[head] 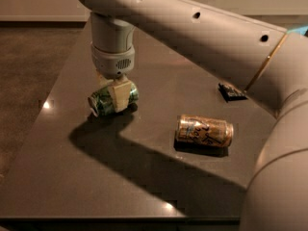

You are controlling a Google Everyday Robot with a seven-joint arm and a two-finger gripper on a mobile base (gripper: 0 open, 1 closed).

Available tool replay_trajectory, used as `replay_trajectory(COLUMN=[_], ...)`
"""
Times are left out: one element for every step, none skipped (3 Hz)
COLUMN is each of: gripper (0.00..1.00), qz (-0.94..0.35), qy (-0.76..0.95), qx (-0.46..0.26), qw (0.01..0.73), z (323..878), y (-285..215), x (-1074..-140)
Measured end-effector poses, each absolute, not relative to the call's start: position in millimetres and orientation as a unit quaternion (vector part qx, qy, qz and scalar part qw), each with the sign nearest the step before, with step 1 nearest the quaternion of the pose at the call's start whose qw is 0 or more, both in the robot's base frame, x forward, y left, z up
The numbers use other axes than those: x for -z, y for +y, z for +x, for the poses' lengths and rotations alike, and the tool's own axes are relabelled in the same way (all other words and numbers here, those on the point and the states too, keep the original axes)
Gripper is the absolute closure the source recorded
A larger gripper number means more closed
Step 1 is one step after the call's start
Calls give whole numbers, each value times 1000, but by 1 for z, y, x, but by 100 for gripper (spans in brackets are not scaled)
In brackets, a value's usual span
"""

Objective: Place green can upright

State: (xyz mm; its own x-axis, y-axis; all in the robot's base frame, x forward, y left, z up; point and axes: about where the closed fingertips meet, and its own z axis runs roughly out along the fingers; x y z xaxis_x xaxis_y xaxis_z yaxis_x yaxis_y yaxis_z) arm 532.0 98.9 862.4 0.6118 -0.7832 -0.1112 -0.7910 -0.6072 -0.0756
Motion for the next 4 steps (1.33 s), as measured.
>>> replay_trajectory(gripper=[100, 100, 100, 100], qz=[-878, -852, -811, -766], qy=[463, 484, 504, 519], qx=[-80, -150, -233, -306], qw=[88, 134, 183, 224], z=[535, 532, 524, 515], y=[95, 96, 98, 101], x=[-883, -907, -925, -936])
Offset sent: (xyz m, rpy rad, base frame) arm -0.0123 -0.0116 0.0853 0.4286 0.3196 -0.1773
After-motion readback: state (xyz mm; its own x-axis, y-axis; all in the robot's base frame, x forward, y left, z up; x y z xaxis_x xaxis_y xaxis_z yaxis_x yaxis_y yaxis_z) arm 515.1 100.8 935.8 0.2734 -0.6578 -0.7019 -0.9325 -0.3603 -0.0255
